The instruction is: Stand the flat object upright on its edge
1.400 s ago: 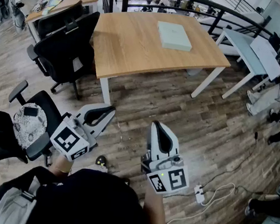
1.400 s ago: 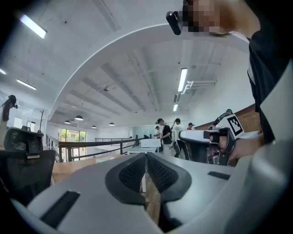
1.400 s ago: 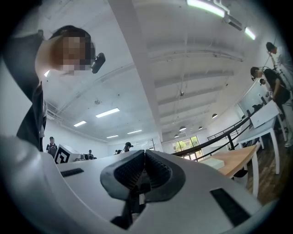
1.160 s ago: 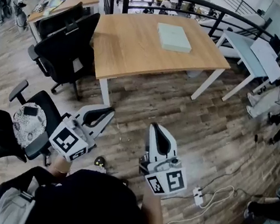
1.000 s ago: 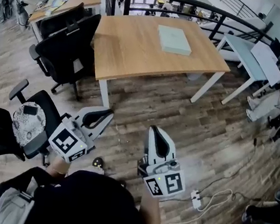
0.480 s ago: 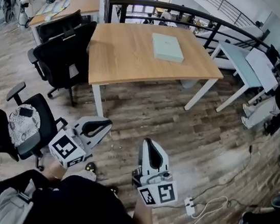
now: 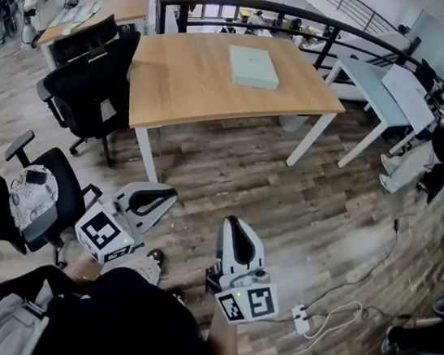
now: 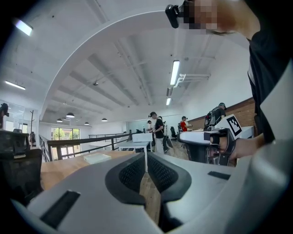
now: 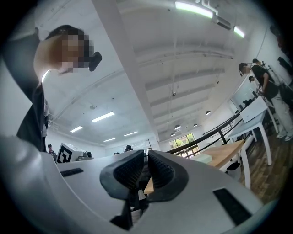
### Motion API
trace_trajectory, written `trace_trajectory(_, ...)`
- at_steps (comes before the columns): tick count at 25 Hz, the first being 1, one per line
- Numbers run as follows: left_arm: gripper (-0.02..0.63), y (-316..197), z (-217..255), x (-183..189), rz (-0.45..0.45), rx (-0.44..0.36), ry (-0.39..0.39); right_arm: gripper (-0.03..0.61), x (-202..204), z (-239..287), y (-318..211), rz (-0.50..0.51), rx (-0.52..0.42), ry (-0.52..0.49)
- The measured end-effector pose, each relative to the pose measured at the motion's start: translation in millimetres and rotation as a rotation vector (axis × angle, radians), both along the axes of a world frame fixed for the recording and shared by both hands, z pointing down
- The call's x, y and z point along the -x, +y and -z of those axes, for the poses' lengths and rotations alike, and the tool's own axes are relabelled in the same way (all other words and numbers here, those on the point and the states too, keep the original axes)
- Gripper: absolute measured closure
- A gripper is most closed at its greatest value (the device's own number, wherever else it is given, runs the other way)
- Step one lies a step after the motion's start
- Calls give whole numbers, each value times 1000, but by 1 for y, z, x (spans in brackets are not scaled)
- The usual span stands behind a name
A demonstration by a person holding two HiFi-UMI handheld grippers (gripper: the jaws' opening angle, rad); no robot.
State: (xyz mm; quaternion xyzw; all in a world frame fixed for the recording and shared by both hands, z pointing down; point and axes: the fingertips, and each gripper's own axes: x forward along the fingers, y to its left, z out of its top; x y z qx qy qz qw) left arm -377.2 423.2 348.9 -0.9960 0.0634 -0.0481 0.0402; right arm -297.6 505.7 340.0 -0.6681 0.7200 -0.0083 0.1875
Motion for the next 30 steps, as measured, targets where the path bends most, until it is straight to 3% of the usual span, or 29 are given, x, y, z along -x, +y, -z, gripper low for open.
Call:
trace_trajectory(7, 586, -12, -8, -22, -27, 57, 14, 554, -16, -12, 3, -39, 12, -14)
trace_trajectory(19, 586, -30, -8, -135, -217, 105, 47, 554, -105, -5, -5, -211, 68, 14)
trace_trajectory(24, 586, -59, -14, -160, -223, 103, 36, 554, -133, -4, -34, -232, 66, 17)
trace_trajectory(30, 586, -103, -18, -176, -198, 94, 12, 554, -149, -5, -84, -183, 87, 11)
